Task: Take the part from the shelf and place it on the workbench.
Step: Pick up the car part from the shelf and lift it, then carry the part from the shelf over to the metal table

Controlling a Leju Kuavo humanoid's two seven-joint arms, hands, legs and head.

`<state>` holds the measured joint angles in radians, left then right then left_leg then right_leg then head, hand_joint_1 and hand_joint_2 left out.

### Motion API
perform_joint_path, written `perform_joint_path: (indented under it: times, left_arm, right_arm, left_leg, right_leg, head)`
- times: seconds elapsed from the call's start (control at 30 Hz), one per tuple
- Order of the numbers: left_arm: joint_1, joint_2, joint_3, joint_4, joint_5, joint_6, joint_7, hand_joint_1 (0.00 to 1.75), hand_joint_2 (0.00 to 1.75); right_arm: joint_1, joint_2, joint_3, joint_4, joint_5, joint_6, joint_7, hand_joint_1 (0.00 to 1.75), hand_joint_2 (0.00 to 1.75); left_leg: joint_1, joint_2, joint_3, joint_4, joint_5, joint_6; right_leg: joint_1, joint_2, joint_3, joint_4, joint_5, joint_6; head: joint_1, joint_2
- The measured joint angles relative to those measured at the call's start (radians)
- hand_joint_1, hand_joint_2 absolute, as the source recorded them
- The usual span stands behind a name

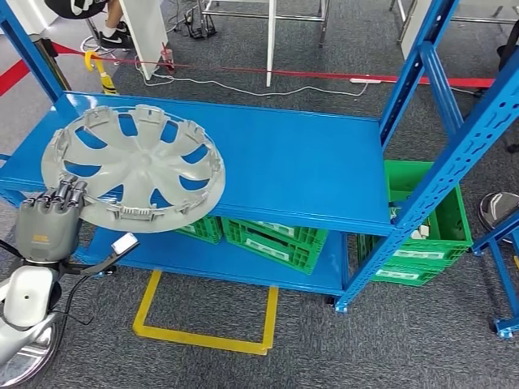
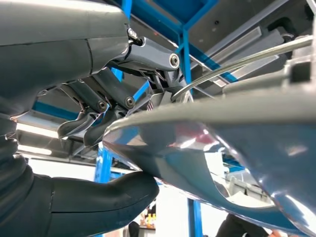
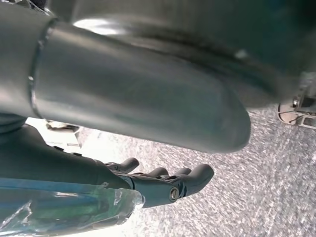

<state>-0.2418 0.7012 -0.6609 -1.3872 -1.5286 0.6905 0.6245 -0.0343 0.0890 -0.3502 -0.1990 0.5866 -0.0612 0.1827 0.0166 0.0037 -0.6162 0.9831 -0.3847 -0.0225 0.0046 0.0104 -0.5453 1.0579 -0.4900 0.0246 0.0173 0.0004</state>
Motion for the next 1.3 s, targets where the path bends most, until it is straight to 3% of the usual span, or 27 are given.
perform_joint_path:
  times: [0.07, 0.13, 0.2, 0.27, 0.3, 0.33, 0.37, 0.43, 0.47, 0.53, 0.57, 0.63, 0.67, 0.7, 0.77, 0.8, 0.83, 0.87, 0.9, 0.97, 1.0, 1.03, 1.1, 1.17, 1.23, 1.3]
  left_arm:
    - [0.011, 0.001, 0.018, -0.007, 0.0, 0.0, -0.005, 1.75, 1.75]
    - [0.027, 0.004, 0.036, -0.015, 0.0, 0.0, -0.012, 1.75, 1.75]
    - [0.044, 0.008, 0.059, -0.023, 0.0, 0.0, -0.024, 1.75, 1.75]
    - [0.06, 0.009, 0.084, -0.032, 0.0, 0.001, -0.042, 1.75, 1.75]
    - [0.071, 0.009, 0.098, -0.037, 0.0, 0.001, -0.053, 1.75, 1.75]
    - [0.084, 0.009, 0.113, -0.042, 0.0, 0.001, -0.066, 1.75, 1.75]
    - [0.098, 0.009, 0.128, -0.048, 0.0, 0.001, -0.079, 1.75, 1.75]
    - [0.126, 0.008, 0.163, -0.061, 0.0, 0.001, -0.108, 1.75, 1.75]
    - [0.139, 0.007, 0.184, -0.069, 0.0, 0.001, -0.125, 1.75, 1.75]
    - [0.169, 0.002, 0.23, -0.085, 0.0, 0.001, -0.159, 1.75, 1.75]
    - [0.184, -0.003, 0.253, -0.092, 0.0, 0.001, -0.178, 1.75, 1.75]
    - [0.213, -0.018, 0.3, -0.105, 0.0, 0.001, -0.228, 1.75, 1.75]
    - [0.228, -0.029, 0.327, -0.112, 0.0, 0.001, -0.261, 1.75, 1.75]
    - [0.242, -0.041, 0.354, -0.118, 0.0, 0.001, -0.293, 1.75, 1.75]
    - [0.265, -0.067, 0.408, -0.129, 0.0, 0.001, -0.346, 1.75, 1.75]
    - [0.273, -0.079, 0.431, -0.132, 0.0, 0.001, -0.361, 1.75, 1.75]
    - [0.281, -0.091, 0.45, -0.135, 0.0, 0.001, -0.373, 1.75, 1.75]
    - [0.286, -0.102, 0.465, -0.137, 0.0, 0.001, -0.383, 1.75, 1.75]
    - [0.291, -0.112, 0.478, -0.139, 0.0, 0.001, -0.392, 1.75, 1.75]
    - [0.298, -0.133, 0.504, -0.144, 0.0, 0.001, -0.419, 1.75, 1.75]
    - [0.3, -0.144, 0.517, -0.146, 0.0, 0.001, -0.435, 1.75, 1.75]
    - [0.302, -0.157, 0.53, -0.148, 0.0, 0.001, -0.452, 1.75, 1.75]
    - [0.304, -0.181, 0.552, -0.149, 0.0, 0.001, -0.479, 1.75, 1.75]
    - [0.307, -0.198, 0.57, -0.15, 0.0, 0.001, -0.497, 1.75, 1.75]
    - [0.309, -0.211, 0.588, -0.151, 0.0, 0.001, -0.509, 1.75, 1.75]
    - [0.31, -0.224, 0.602, -0.152, 0.0, 0.002, -0.518, 1.75, 1.75]
  right_arm:
    - [-0.001, 0.0, 0.0, 0.0, 0.005, -0.002, -0.002, 0.0, 0.0]
    - [-0.001, 0.001, 0.0, 0.0, 0.009, -0.003, -0.004, 0.0, 0.0]
    - [-0.002, 0.003, 0.0, 0.0, 0.014, -0.004, -0.004, 0.0, 0.0]
    - [-0.004, 0.006, 0.0, 0.0, 0.019, -0.005, -0.004, 0.0, 0.0]
    - [-0.004, 0.008, 0.0, 0.0, 0.021, -0.005, -0.004, 0.0, 0.0]
    - [-0.004, 0.01, 0.0, 0.0, 0.023, -0.006, -0.004, 0.0, 0.0]
    - [-0.004, 0.012, 0.0, 0.0, 0.025, -0.007, -0.004, 0.0, 0.0]
    - [-0.004, 0.017, 0.001, 0.0, 0.027, -0.009, -0.004, 0.0, 0.0]
    - [-0.005, 0.018, 0.001, -0.001, 0.027, -0.011, -0.004, 0.0, 0.0]
    - [-0.005, 0.021, 0.001, -0.001, 0.025, -0.013, -0.003, 0.0, 0.0]
    - [-0.005, 0.022, 0.001, -0.002, 0.026, -0.014, -0.004, 0.0, 0.0]
    - [-0.001, 0.024, 0.001, -0.001, 0.029, -0.014, -0.005, 0.0, 0.0]
    - [0.001, 0.024, 0.001, -0.001, 0.032, -0.015, -0.006, 0.0, 0.0]
    - [0.002, 0.025, 0.001, 0.0, 0.035, -0.016, -0.005, 0.0, 0.0]
    - [0.002, 0.026, 0.001, 0.0, 0.041, -0.019, -0.002, 0.0, 0.0]
    - [0.0, 0.026, 0.002, 0.0, 0.043, -0.02, 0.0, 0.0, 0.0]
    - [-0.001, 0.026, 0.002, 0.0, 0.044, -0.021, 0.0, 0.0, 0.0]
    - [-0.002, 0.027, 0.002, 0.0, 0.045, -0.021, 0.0, 0.0, 0.0]
    - [-0.003, 0.027, 0.003, 0.0, 0.046, -0.021, 0.0, 0.0, 0.0]
    - [-0.005, 0.026, 0.003, 0.0, 0.049, -0.02, 0.0, 0.0, 0.0]
    - [-0.006, 0.026, 0.004, -0.001, 0.051, -0.02, 0.0, 0.0, 0.0]
    - [-0.007, 0.026, 0.004, -0.001, 0.053, -0.02, 0.0, 0.0, 0.0]
    - [-0.007, 0.026, 0.005, -0.001, 0.055, -0.021, -0.002, 0.0, 0.0]
    - [-0.007, 0.028, 0.005, -0.001, 0.056, -0.021, -0.003, 0.0, 0.0]
    - [-0.007, 0.029, 0.006, -0.001, 0.061, -0.025, 0.003, 0.0, 0.0]
    - [-0.006, 0.031, 0.008, -0.001, 0.067, -0.031, 0.008, 0.0, 0.0]
  left_leg:
    - [0.003, 0.0, -0.006, -0.002, 0.016, -0.013]
    - [0.007, -0.001, -0.013, -0.001, 0.019, -0.026]
    - [0.008, -0.002, -0.035, 0.05, -0.039, -0.034]
    - [0.009, -0.003, -0.072, 0.173, -0.135, -0.039]
    - [0.009, -0.003, -0.085, 0.235, -0.165, -0.042]
    - [0.009, -0.003, -0.087, 0.275, -0.172, -0.045]
    - [0.01, -0.003, -0.074, 0.284, -0.157, -0.047]
    - [0.015, -0.003, 0.0, 0.205, -0.104, -0.052]
    - [0.017, -0.004, 0.055, 0.132, -0.096, -0.057]
    - [0.017, -0.005, 0.127, 0.02, -0.11, -0.049]
    - [0.014, -0.006, 0.136, -0.004, -0.117, -0.04]
    - [0.011, -0.003, 0.119, -0.004, -0.106, -0.015]
    - [0.01, -0.001, 0.11, -0.004, -0.097, -0.005]
    - [0.01, 0.0, 0.099, -0.004, -0.087, 0.005]
    - [0.007, 0.001, 0.074, -0.004, -0.066, 0.015]
    - [0.003, 0.0, 0.06, -0.003, -0.055, 0.017]
    - [0.0, 0.0, 0.045, -0.003, -0.044, 0.018]
    - [-0.005, 0.0, 0.032, -0.002, -0.035, 0.02]
    - [-0.01, 0.0, 0.021, -0.002, -0.025, 0.021]
    - [-0.016, -0.001, 0.004, -0.002, -0.01, 0.022]
    - [-0.016, -0.001, 0.0, -0.002, -0.004, 0.021]
    - [-0.014, -0.001, -0.003, -0.003, 0.003, 0.017]
    - [-0.008, 0.0, -0.007, -0.007, 0.016, 0.004]
    - [-0.006, -0.001, -0.014, -0.005, 0.015, -0.007]
    - [-0.006, -0.003, -0.038, 0.055, -0.042, -0.018]
    - [-0.001, -0.005, -0.081, 0.181, -0.123, -0.034]
  right_leg:
    - [0.007, 0.001, 0.022, -0.042, -0.009, -0.01]
    - [0.007, 0.001, 0.011, -0.049, 0.008, -0.025]
    - [0.003, -0.002, -0.002, -0.059, 0.032, -0.041]
    - [0.003, -0.004, -0.025, -0.06, 0.053, -0.047]
    - [0.003, -0.004, -0.039, -0.06, 0.064, -0.047]
    - [0.003, -0.004, -0.053, -0.059, 0.075, -0.047]
    - [0.003, -0.004, -0.067, -0.058, 0.087, -0.045]
    - [0.001, -0.002, -0.094, -0.053, 0.107, -0.038]
    - [0.002, -0.001, -0.107, -0.049, 0.115, -0.032]
    - [0.007, 0.002, -0.125, -0.041, 0.133, -0.02]
    - [0.008, 0.003, -0.132, -0.042, 0.144, -0.016]
    - [0.005, 0.003, -0.142, -0.046, 0.157, -0.007]
    - [0.003, 0.002, -0.15, -0.033, 0.138, -0.001]
    - [0.002, 0.001, -0.162, -0.001, 0.101, 0.004]
    - [0.002, -0.001, -0.193, 0.124, -0.006, 0.009]
    - [0.002, -0.001, -0.204, 0.19, -0.044, 0.009]
    - [0.003, -0.001, -0.205, 0.237, -0.062, 0.007]
    - [0.005, -0.001, -0.188, 0.249, -0.057, 0.0]
    - [0.01, -0.001, -0.152, 0.223, -0.036, -0.009]
    - [0.024, -0.001, -0.042, 0.089, -0.004, -0.042]
    - [0.03, -0.003, 0.009, 0.016, -0.006, -0.057]
    - [0.037, -0.003, 0.041, -0.037, -0.015, -0.067]
    - [0.044, -0.004, 0.057, -0.081, -0.022, -0.072]
    - [0.04, -0.005, 0.06, -0.101, 0.0, -0.071]
    - [0.029, -0.007, 0.061, -0.118, 0.026, -0.066]
    - [0.025, -0.008, 0.045, -0.117, 0.038, -0.06]
  head:
    - [0.001, 0.0]
    - [0.002, 0.0]
    - [0.0, 0.0]
    - [-0.001, 0.0]
    - [-0.001, 0.0]
    - [-0.001, 0.0]
    - [-0.001, 0.0]
    - [-0.001, 0.0]
    - [-0.002, 0.0]
    - [-0.002, 0.0]
    - [-0.002, 0.0]
    - [-0.002, 0.0]
    - [-0.001, 0.0]
    - [-0.001, 0.0]
    - [0.002, 0.0]
    - [0.001, 0.0]
    - [0.002, 0.0]
    - [0.002, 0.0]
    - [0.001, 0.0]
    - [0.001, 0.0]
    - [0.001, 0.0]
    - [0.0, 0.0]
    - [0.002, 0.0]
    - [0.004, 0.0]
    - [0.001, 0.0]
    - [-0.001, 0.0]
